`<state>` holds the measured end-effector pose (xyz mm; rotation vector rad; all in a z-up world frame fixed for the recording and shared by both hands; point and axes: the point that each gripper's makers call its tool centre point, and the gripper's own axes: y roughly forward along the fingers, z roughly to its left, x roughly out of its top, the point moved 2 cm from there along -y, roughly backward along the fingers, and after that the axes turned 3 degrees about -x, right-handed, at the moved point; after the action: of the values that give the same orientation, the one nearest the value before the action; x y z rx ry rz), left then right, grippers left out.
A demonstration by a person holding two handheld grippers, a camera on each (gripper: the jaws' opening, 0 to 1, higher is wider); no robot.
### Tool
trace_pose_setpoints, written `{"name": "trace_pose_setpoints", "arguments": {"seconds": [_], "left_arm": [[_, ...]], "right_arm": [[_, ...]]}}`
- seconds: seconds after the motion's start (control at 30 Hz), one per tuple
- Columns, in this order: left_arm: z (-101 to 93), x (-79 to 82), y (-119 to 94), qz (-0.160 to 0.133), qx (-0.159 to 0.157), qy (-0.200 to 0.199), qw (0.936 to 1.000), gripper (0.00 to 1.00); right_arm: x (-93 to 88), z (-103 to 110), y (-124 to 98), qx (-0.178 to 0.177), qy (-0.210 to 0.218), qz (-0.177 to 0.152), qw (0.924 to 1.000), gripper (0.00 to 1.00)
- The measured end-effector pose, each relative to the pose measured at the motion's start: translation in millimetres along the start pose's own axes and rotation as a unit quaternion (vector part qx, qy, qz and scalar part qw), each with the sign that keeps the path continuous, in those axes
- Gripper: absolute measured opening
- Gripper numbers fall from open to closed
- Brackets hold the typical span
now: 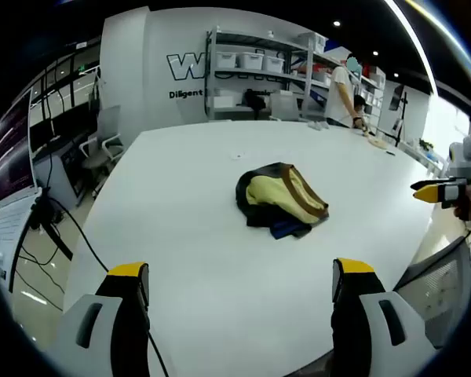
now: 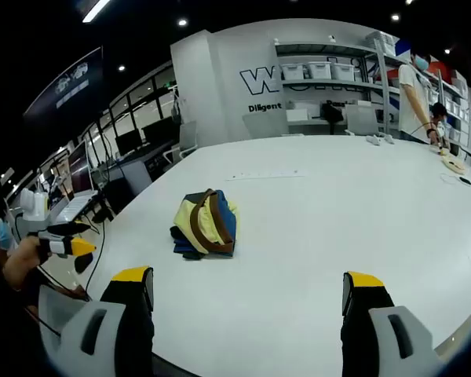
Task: Fold the garment on the visible template until the final outline fits inside the template.
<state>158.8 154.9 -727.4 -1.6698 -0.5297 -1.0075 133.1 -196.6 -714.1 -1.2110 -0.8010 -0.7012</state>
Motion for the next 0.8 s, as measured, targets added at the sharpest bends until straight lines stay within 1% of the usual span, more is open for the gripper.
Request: {"name": "trace_pose_setpoints", "arguments": {"seconds": [0.3, 0.5, 0.8], "left_arm": [[1.1, 1.7, -0.8, -0.004, 0.002, -0.001, 1.0000, 0.96], [2.9, 1.8, -1.4, -0.002, 0.006, -0.001, 1.0000, 0.95], [4.1, 2.3, -2.8, -0.004, 0.008, -0.002, 1.0000, 0.96]], "right_arm": [[0.1, -1.7, -0.5, -0.003, -0.003, 0.000, 1.0000, 0.99], [-2.8, -1.3, -0.2, -0.003, -0.007, 0.007, 0.9999, 0.99], [-1.8, -0.8, -0.3, -0.001, -0.007, 0.005, 1.0000, 0.99]]}}
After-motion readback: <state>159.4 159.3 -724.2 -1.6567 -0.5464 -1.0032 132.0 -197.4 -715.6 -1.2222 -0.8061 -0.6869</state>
